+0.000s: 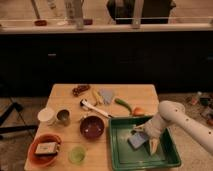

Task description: Place sponge in table surface

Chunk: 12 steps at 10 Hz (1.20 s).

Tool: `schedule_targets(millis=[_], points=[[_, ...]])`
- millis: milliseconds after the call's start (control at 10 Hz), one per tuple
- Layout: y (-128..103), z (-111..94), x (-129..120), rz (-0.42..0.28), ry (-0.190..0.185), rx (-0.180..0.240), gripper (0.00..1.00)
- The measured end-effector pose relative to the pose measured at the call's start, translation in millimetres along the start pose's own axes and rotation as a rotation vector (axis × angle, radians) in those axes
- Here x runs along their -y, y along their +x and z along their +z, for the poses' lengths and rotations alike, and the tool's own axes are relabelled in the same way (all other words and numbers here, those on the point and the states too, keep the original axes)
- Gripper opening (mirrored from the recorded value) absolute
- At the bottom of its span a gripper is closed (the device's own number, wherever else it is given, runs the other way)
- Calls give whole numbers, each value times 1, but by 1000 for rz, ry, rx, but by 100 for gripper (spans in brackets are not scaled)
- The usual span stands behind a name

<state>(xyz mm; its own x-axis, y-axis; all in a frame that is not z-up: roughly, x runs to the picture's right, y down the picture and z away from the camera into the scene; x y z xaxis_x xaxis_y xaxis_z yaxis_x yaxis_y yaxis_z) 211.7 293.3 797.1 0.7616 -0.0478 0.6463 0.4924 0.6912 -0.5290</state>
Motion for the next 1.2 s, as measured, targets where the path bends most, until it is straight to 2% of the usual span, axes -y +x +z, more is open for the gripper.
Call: schedule_targets(millis=[700,800,1000,1100,1200], points=[[0,-2,-4,2,-2,7,3],[0,-2,-4,3,-2,8,0],[0,-2,-4,3,-1,7,0],[0,-5,-5,5,14,1,0],[0,-13,-4,7,55,-10,0]])
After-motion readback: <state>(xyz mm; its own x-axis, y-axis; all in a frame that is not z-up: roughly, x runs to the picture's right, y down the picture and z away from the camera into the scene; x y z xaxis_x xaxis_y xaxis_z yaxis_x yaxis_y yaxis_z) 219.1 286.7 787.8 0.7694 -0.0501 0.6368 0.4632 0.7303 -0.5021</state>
